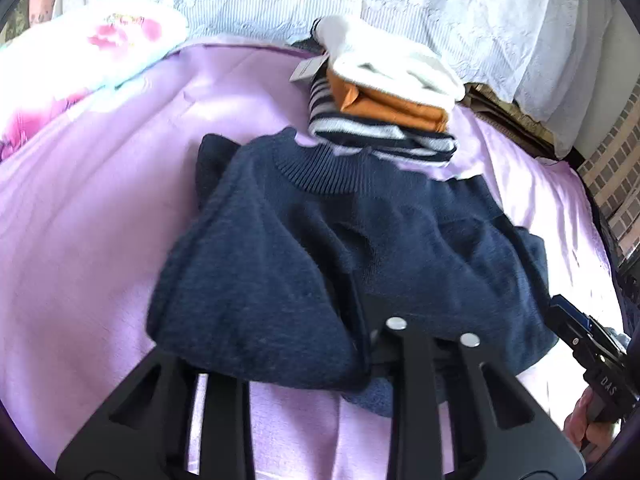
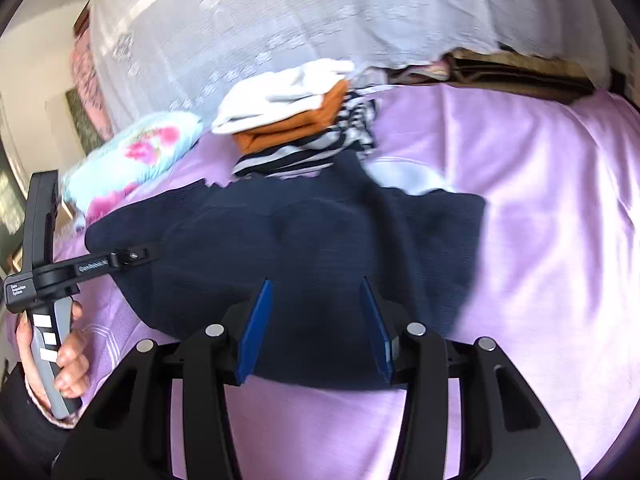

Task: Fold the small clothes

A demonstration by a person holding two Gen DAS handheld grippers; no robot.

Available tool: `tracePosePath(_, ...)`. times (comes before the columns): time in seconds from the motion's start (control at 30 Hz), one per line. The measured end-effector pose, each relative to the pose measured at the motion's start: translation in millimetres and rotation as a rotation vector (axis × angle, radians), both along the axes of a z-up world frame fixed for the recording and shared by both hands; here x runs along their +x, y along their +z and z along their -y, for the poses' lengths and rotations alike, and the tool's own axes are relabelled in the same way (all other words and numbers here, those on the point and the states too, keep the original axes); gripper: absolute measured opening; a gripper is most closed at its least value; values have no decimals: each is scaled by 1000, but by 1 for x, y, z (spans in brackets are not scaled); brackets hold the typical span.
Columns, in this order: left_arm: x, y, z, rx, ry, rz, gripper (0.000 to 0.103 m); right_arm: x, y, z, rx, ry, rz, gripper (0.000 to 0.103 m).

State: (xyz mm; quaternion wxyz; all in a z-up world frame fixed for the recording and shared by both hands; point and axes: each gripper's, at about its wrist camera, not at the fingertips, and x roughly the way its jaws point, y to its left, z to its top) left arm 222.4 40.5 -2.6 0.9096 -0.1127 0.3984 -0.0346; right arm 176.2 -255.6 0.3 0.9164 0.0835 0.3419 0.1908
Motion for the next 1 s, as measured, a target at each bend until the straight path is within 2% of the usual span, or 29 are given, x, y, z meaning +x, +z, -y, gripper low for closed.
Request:
tracePosePath(0.13, 1, 23, 25, 90, -14, 41, 20, -1, -3, 33, 46, -52, -24, 47)
tracePosePath(0.17, 1, 30, 35, 123, -24, 57, 19, 1, -3, 43, 85, -68, -41, 47)
tracePosePath(0.27, -2, 52, 81, 252, -90, 128, 17, 4, -1, 66, 195, -101, -66, 47)
tracePosePath(0.37, -11, 61, 135, 362, -193, 200, 17, 2, 3, 83, 218, -146, -52, 47)
tracePosePath(0.5, -27, 44, 204, 442, -384, 229, 17, 4, 1, 107, 268, -217, -65, 47)
tracePosePath(0.57, -26, 15, 234, 452, -483, 175, 18, 3, -3, 117, 285, -250, -74, 47)
tracePosePath(0.63, -19, -12, 248, 479, -482, 128, 21, 5, -6, 122, 306, -262, -80, 47)
tracePosePath(0.67, -22, -16, 250, 497, -464, 152, 22, 5, -7, 122, 313, -260, -79, 47)
tracePosePath(0.73, -29, -9, 249, 475, -475, 169, 31, 4, -5, 117, 315, -237, -61, 47)
tracePosePath(0.77, -33, -2, 245, 434, -487, 165, 44, 4, -3, 113, 307, -221, -52, 47)
tracePosePath(0.8, -38, 6, 239, 390, -498, 170, 68, 5, -2, 108, 297, -202, -46, 47)
tracePosePath(0.83, -44, 12, 236, 364, -501, 185, 80, 6, -1, 100, 282, -176, -46, 47)
tracePosePath(0.87, -57, 23, 226, 339, -487, 228, 98, 9, -1, 96, 279, -162, -51, 47)
tracePosePath(0.93, -76, 35, 211, 313, -473, 293, 101, 13, -2, 92, 292, -154, -68, 47)
tracePosePath(1.0, -82, 46, 192, 280, -457, 298, 101, 12, 0, 93, 324, -163, -58, 47)
